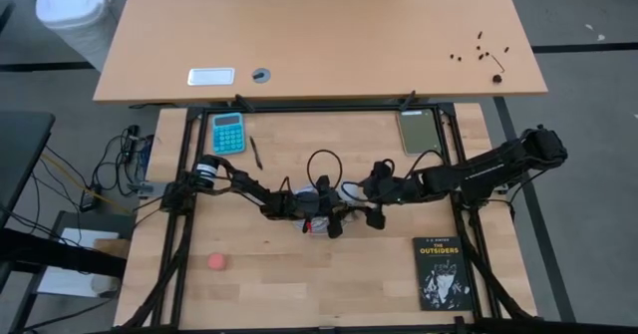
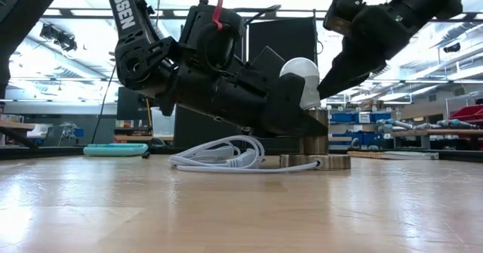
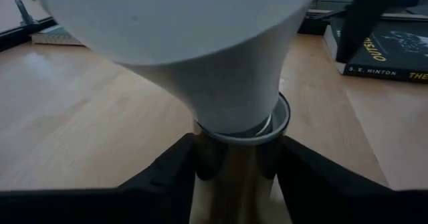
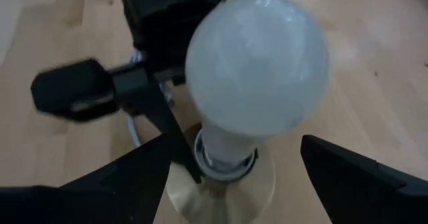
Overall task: Screw lightbulb
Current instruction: Insert the white lightbulb into the desk lamp
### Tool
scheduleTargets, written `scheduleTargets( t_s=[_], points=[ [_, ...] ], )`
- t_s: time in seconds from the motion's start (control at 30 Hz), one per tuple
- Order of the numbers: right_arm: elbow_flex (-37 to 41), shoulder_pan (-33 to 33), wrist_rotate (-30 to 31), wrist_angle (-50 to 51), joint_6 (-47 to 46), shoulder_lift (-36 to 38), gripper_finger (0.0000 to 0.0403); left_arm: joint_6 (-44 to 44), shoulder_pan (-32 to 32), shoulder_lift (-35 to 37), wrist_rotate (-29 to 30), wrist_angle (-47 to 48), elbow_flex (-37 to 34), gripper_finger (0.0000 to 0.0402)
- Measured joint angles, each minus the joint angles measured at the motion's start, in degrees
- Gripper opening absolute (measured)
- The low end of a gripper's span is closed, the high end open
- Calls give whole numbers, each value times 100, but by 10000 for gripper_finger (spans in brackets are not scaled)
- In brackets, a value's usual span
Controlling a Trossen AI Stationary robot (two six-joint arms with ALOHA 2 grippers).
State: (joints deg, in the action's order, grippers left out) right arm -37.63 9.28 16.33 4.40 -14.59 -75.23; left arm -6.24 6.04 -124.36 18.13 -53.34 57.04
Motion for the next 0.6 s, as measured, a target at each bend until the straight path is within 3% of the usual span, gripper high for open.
scheduleTargets(
  t_s=[0.6],
  points=[
    [413,-4,219,-2204,123,-847,341,0,0,7,-90,37,-2,182]
  ],
)
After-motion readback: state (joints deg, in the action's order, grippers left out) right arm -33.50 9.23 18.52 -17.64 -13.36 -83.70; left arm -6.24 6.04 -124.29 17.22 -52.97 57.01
